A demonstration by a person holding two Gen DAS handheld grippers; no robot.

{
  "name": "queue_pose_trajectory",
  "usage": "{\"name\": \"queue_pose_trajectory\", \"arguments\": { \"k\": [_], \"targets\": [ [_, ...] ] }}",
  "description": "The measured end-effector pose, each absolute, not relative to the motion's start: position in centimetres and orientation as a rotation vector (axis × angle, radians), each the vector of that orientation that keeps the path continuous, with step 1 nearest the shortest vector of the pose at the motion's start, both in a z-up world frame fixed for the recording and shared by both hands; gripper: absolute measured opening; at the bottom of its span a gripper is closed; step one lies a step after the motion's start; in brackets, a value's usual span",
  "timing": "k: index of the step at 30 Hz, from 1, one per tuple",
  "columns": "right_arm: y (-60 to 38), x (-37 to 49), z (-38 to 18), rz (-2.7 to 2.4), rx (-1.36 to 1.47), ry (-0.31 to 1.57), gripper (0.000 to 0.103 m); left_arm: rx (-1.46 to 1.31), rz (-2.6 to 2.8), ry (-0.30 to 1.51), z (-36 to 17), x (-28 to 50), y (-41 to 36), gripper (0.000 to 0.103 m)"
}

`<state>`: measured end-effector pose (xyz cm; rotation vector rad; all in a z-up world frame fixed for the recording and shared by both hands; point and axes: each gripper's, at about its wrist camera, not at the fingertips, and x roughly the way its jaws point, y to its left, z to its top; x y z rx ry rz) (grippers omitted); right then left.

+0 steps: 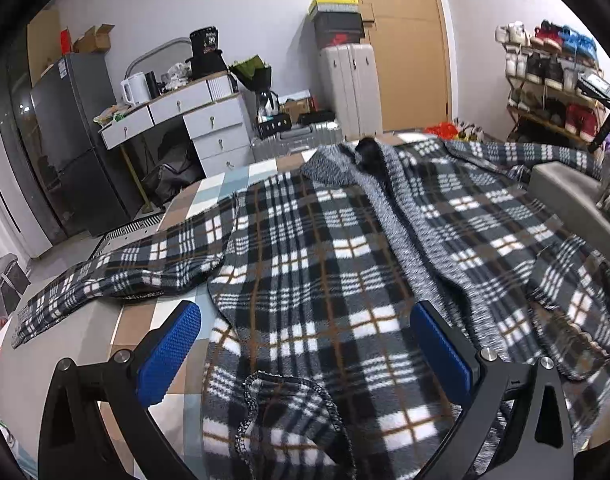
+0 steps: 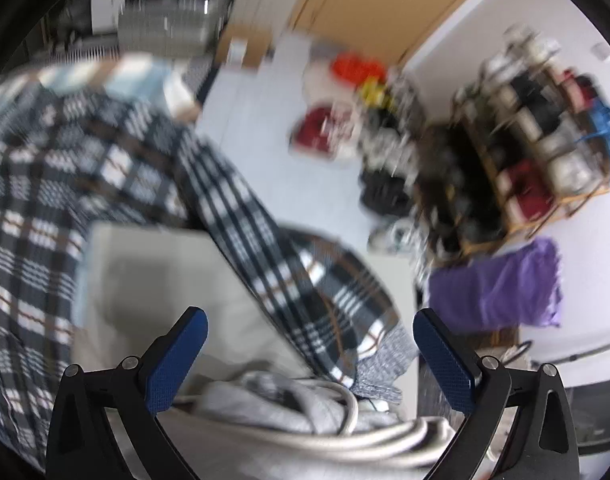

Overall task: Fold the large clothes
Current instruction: 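Grasp the plaid shirt's sleeve cuff with the right gripper and lift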

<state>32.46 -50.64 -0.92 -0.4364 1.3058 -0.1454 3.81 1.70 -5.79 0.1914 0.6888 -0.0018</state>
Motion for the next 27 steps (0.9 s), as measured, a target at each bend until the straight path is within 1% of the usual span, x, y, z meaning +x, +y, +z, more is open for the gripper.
{"name": "queue_pose_trajectory", "arguments": {
  "k": [2,5,8,9,11,12,13,14,15,17,22,27],
  "targets": [
    [-52.1,33.3,-2.9,-0.174,-0.463,1.370,0.102,0.192,-0.004,0.708,-6.2,4.2,1.6,0.102],
    [-52.9,34.3,-4.3,-0.185,-0.475,1.430,0.102,0.195,-0.007,0.727,-6.7,4.7,1.6,0.102],
    [-53.0,35.1,-5.3,-0.202,-0.500,1.479,0.093,0.196,-0.020,0.751,-7.0,4.8,1.1,0.102],
    [-53.1,35.1,-5.4,-0.184,-0.486,1.495,0.085,0.197,-0.022,0.753,-7.0,4.8,1.1,0.102],
    [-53.4,35.2,-5.2,-0.158,-0.435,1.480,0.078,0.198,-0.029,0.753,-6.9,4.7,0.8,0.102],
    [-53.8,35.3,-4.8,-0.134,-0.352,1.466,0.059,0.199,-0.031,0.749,-6.8,4.7,0.8,0.102],
    [-54.3,35.7,-5.0,-0.113,-0.246,1.470,0.043,0.200,-0.034,0.746,-6.7,4.5,0.8,0.102],
    [-54.9,35.7,-4.8,-0.088,-0.090,1.467,0.016,0.202,-0.038,0.744,-6.6,4.4,0.8,0.102],
    [-54.9,35.6,-4.6,-0.100,-0.081,1.451,0.010,0.204,-0.038,0.741,-6.6,4.4,0.9,0.102],
    [-54.0,35.2,-3.9,-0.149,-0.148,1.391,0.005,0.210,-0.038,0.735,-6.5,4.3,1.0,0.102],
    [-52.9,33.2,0.0,-0.188,-0.120,1.185,0.004,0.198,-0.030,0.720,-6.1,4.5,1.2,0.102],
    [-52.0,32.6,3.4,-0.154,-0.069,1.098,0.004,0.185,-0.030,0.704,-5.7,4.3,1.5,0.102]
  ]
}}
